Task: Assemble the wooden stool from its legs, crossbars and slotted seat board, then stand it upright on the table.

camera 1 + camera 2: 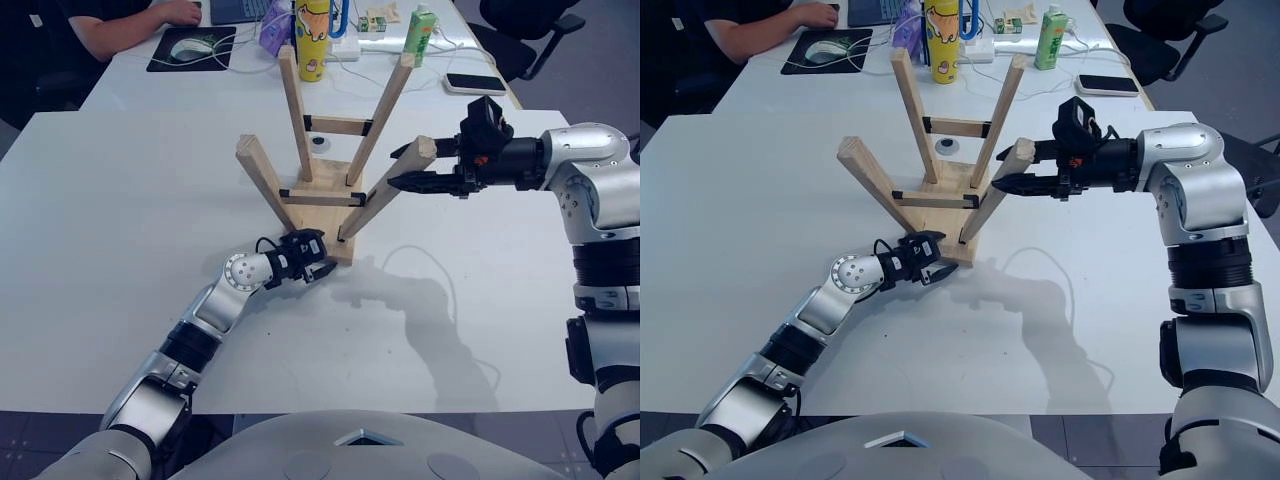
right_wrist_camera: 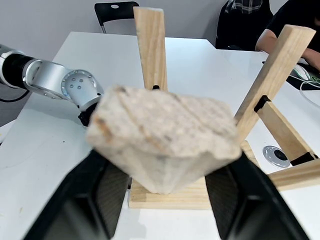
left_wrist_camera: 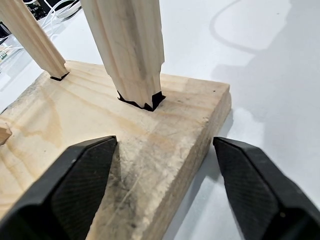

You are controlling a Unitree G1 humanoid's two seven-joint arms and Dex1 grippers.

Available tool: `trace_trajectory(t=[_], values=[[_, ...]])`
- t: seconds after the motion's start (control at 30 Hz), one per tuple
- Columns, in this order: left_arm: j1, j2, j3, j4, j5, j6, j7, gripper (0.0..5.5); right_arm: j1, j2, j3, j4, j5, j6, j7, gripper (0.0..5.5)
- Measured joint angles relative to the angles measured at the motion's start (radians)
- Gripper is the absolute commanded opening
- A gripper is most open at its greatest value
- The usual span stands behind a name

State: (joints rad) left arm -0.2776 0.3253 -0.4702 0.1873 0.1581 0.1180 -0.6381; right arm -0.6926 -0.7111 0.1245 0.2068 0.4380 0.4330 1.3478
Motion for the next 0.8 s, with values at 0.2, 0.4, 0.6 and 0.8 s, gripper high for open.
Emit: trace_trajectory(t=[0.2, 0.4, 0.6, 0.8], values=[[0.001, -0.001, 0.011, 0.008, 0.002, 0.002, 0.017, 3.57, -0.061, 0.000, 0.066, 0.048, -0.022, -0.054, 0.021, 2.04], [0.007, -0.004, 0.016, 0.024, 0.002, 0.003, 0.029, 3.57, -0.045, 0.011, 0.102, 0.023, -0.034, -0.091, -0.001, 2.04], [0.004, 0.004, 0.025, 0.035, 0.005, 0.004, 0.040, 3.57, -0.117, 0.093, 0.112, 0.181, -0.036, -0.100, -0.017, 2.04], [-0.001, 0.003, 0.028, 0.047, 0.009, -0.007, 0.041, 3.57, -0.172, 0.118, 0.159, 0.270, -0.040, -0.140, -0.015, 2.04]])
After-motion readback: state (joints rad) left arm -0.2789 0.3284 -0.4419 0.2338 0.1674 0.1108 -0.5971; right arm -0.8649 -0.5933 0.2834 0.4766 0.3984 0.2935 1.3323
